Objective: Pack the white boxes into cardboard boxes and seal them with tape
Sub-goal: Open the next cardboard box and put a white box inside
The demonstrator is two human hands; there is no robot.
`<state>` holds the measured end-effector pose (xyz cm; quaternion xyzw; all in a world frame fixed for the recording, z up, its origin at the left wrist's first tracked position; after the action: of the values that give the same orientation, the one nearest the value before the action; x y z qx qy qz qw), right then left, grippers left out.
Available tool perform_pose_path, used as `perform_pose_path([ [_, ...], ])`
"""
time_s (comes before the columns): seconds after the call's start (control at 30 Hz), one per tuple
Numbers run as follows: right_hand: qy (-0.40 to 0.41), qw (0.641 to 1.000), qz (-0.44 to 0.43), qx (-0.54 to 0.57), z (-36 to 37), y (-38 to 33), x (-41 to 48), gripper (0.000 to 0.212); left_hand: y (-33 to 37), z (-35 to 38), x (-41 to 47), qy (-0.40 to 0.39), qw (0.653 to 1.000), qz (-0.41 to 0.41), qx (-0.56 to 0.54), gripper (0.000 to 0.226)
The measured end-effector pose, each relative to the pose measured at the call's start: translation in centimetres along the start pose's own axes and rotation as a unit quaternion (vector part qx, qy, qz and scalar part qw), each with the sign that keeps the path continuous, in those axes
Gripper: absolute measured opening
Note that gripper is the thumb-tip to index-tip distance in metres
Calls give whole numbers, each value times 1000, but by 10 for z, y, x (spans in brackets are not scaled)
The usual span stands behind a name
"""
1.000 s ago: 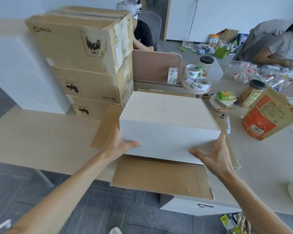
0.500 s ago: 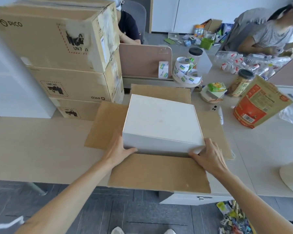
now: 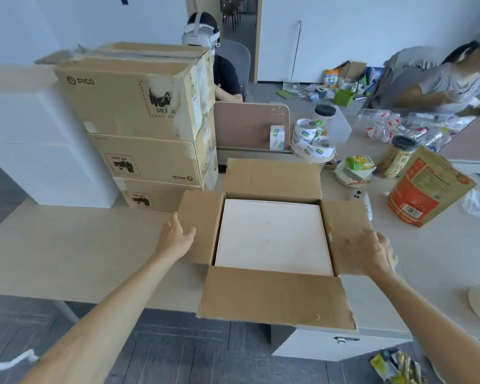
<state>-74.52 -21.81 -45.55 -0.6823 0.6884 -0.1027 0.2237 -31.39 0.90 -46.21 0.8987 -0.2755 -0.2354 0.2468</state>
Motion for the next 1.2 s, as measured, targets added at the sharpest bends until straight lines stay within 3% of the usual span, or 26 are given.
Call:
perform_pose_path([
  [0.1,-53,994,60,68,-4,14,4,71,-1,-14,6,-7,1000,-13,-17,78],
  [0.17,-49,993,52,94,-13,11,4,68,6,-24,8,2,1000,15,-16,76],
  [0.4,0,986,-49,156,-52,-35,-9,72,54,-45,-22,-30,978,121,-169,56],
  [0.53,-76,965,-132,211,-46,-71,-28,47,78,-25,-50,-131,955,199,-176,29],
  [0.7,-241,941,-225,76,-6,-91,-58,35,82,17,-87,-219,932,286,30,36],
  [0.83,-328,884,-326,-75,19,-98,-102,53,76,37,-108,-230,911,323,113,34],
  [0.93,-342,844,-380,-163,34,-99,-127,78,74,47,-124,-259,888,350,146,48],
  [1.07,-338,805,-425,-240,53,-90,-152,107,62,71,-149,-303,832,403,233,76],
  [1.13,-330,788,-445,-270,59,-84,-156,110,58,77,-153,-275,805,445,279,75],
  [1.2,-316,781,-462,-276,60,-84,-156,102,58,74,-151,-260,809,449,276,66],
])
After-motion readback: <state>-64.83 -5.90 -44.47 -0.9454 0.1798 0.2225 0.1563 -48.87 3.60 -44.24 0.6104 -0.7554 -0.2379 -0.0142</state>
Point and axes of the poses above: each hand's wrist, its own x-axis towards the middle knuckle, its own z-axis out of the palm, y = z × x, the point moved 7 cm from there along x, towards the middle knuckle, and after that the axes turned 2 degrees about -z, right-handed, at the moved point
